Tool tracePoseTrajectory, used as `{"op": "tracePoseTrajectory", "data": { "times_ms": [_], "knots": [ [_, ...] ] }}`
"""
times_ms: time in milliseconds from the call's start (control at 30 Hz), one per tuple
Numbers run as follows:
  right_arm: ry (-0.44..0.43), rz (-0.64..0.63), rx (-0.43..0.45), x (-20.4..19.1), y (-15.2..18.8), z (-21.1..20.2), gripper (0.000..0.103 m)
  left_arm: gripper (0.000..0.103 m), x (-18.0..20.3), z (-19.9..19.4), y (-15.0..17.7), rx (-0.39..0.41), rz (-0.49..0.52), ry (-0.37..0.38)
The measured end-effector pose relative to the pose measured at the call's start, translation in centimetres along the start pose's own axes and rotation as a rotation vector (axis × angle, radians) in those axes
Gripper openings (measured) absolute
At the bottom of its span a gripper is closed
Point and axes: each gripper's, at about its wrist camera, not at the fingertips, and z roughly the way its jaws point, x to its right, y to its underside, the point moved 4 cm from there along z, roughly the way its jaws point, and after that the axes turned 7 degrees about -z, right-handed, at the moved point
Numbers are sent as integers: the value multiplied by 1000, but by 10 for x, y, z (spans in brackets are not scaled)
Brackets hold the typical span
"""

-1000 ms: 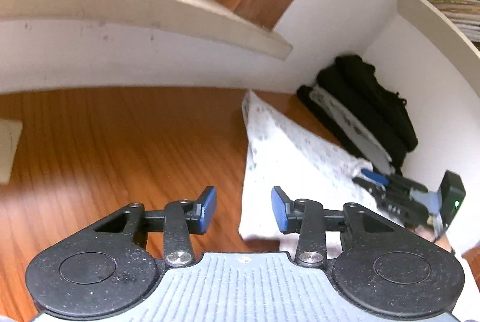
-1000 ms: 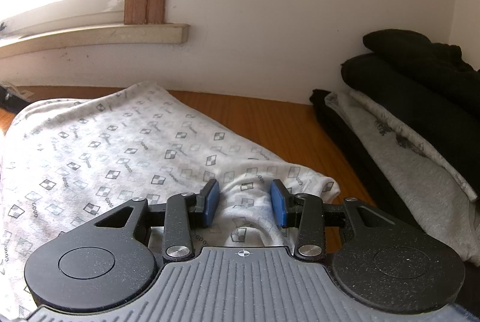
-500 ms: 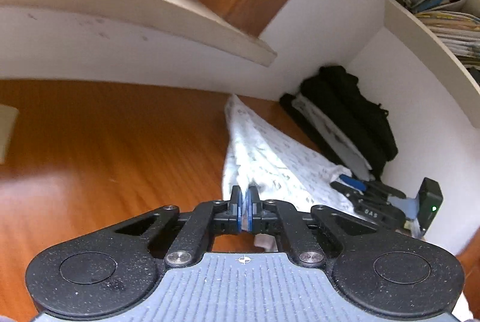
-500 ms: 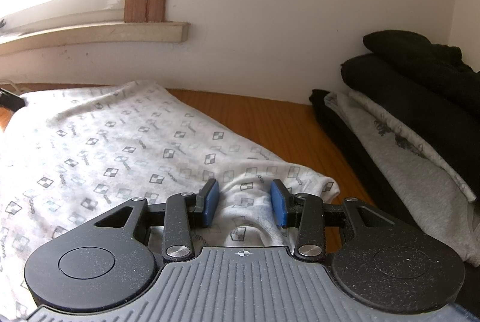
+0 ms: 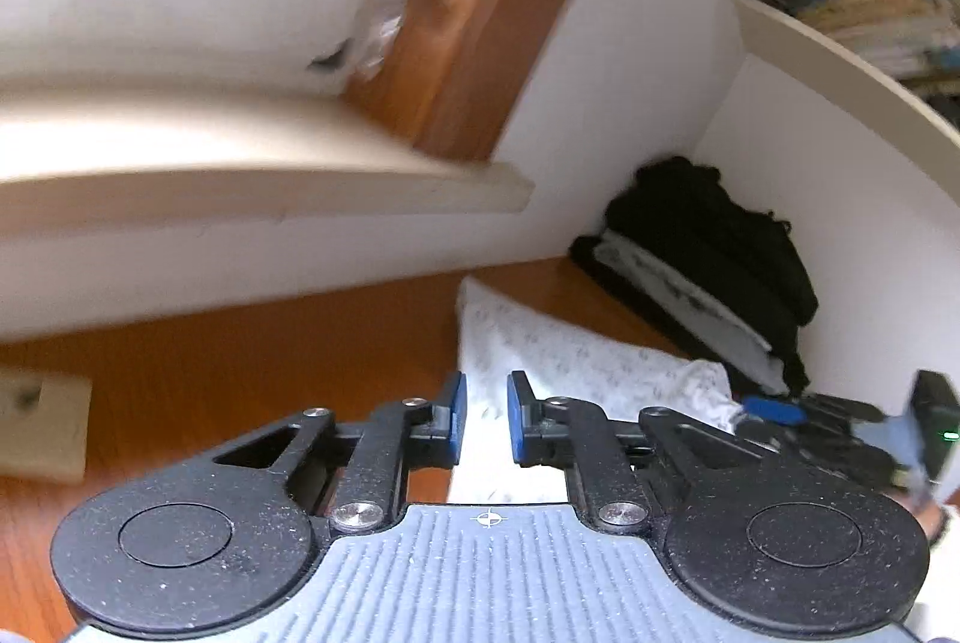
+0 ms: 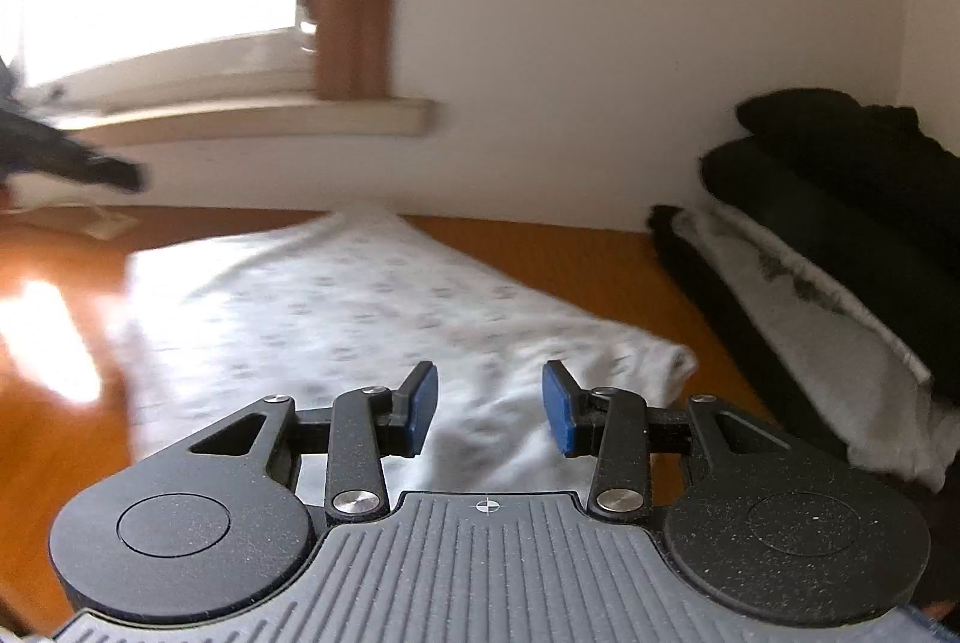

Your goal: Fold clothes

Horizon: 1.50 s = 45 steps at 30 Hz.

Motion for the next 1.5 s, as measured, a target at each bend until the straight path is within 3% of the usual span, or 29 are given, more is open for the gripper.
{"op": "tracePoseTrajectory", "data": {
  "times_ms": [233, 467, 700, 867, 1000, 1200, 1267, 1367, 1500],
  "knots": [
    [-108, 30, -18, -35, 5, -28, 40, 14, 48, 63, 5, -104, 129, 36],
    [-127, -31, -54, -51, 33, -33, 40, 14, 36, 87, 40, -197, 192, -11],
    [-123, 0, -12, -46, 17, -36, 40, 14, 37, 80, 51, -171, 230, -28],
    [-149, 9, 12, -53, 2, -15, 40, 14, 40, 80, 52, -170, 238, -38],
    [-175, -7, -24, -60, 8, 0, 41, 14, 41, 79, 52, -172, 240, -35],
    [-225, -6, -32, -47, 24, -8, 41, 14, 45, 69, 50, -198, 248, 2],
    [-227, -8, -51, -41, 24, -13, 41, 25, 45, 66, 42, -182, 253, 2],
    [-236, 23, -69, -27, 20, -20, 46, 28, 35, 70, 25, -168, 236, -17],
    [-139, 89, -39, 11, 6, -21, 50, 28, 15, 95, 5, -189, 185, -39]
  ]
}}
